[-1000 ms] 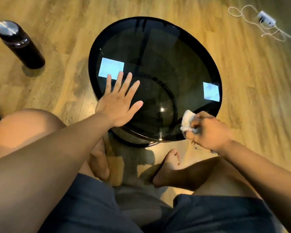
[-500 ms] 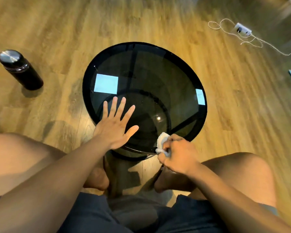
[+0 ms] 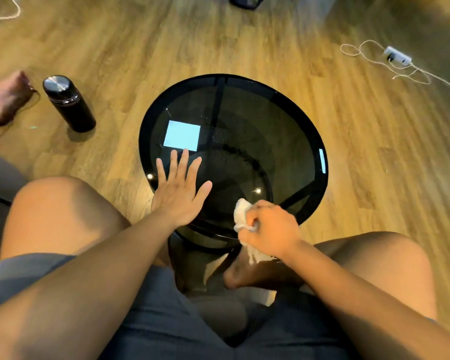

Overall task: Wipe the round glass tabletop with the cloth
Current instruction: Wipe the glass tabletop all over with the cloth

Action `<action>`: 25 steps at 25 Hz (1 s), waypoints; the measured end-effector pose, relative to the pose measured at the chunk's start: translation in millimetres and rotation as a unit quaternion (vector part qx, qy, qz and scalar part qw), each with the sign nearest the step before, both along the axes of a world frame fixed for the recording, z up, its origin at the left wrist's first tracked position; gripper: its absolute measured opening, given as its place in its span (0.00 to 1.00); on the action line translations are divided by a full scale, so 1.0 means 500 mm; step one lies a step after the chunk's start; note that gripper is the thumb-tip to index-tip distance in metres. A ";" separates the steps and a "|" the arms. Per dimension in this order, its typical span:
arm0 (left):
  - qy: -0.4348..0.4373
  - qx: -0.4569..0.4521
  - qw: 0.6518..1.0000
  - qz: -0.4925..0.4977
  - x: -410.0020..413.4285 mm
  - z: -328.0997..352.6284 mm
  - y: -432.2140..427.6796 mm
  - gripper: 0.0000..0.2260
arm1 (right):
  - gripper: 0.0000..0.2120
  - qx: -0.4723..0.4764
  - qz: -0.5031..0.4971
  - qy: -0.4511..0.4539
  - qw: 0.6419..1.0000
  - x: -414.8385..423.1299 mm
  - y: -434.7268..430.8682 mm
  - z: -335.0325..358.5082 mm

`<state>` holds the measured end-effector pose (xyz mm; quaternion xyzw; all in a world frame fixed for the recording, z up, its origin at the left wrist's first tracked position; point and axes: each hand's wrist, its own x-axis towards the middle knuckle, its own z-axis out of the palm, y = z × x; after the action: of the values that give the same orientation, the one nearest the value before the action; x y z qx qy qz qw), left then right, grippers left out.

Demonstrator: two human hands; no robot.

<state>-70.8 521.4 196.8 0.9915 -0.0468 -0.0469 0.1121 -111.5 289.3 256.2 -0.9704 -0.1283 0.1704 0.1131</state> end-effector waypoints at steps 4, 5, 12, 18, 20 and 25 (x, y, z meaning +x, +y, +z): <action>-0.026 0.026 0.999 0.017 0.001 -0.007 -0.009 0.38 | 0.14 -0.071 -0.227 -0.008 0.971 0.130 -0.209 0.030; -0.033 0.029 0.999 0.018 0.000 -0.007 -0.009 0.37 | 0.14 -0.060 -0.255 -0.022 0.965 0.140 -0.216 0.027; -0.070 -0.017 0.997 0.008 -0.003 -0.010 -0.002 0.29 | 0.23 0.080 -0.018 -0.120 0.989 0.008 0.182 -0.045; -0.079 -0.036 0.996 0.026 -0.003 -0.014 -0.005 0.27 | 0.20 -0.003 -0.061 -0.108 0.992 0.143 -0.067 -0.037; -0.083 -0.033 0.996 0.032 -0.004 -0.013 -0.007 0.27 | 0.19 -0.040 -0.178 -0.107 0.977 0.206 -0.187 -0.025; -0.078 -0.029 0.996 0.023 -0.002 -0.015 -0.003 0.28 | 0.18 -0.063 -0.243 -0.130 0.959 0.190 -0.108 -0.027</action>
<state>-72.1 519.8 189.4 0.9893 -0.0340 0.0343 0.1376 -16.6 235.4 242.7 -0.9912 0.1090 0.0181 0.0725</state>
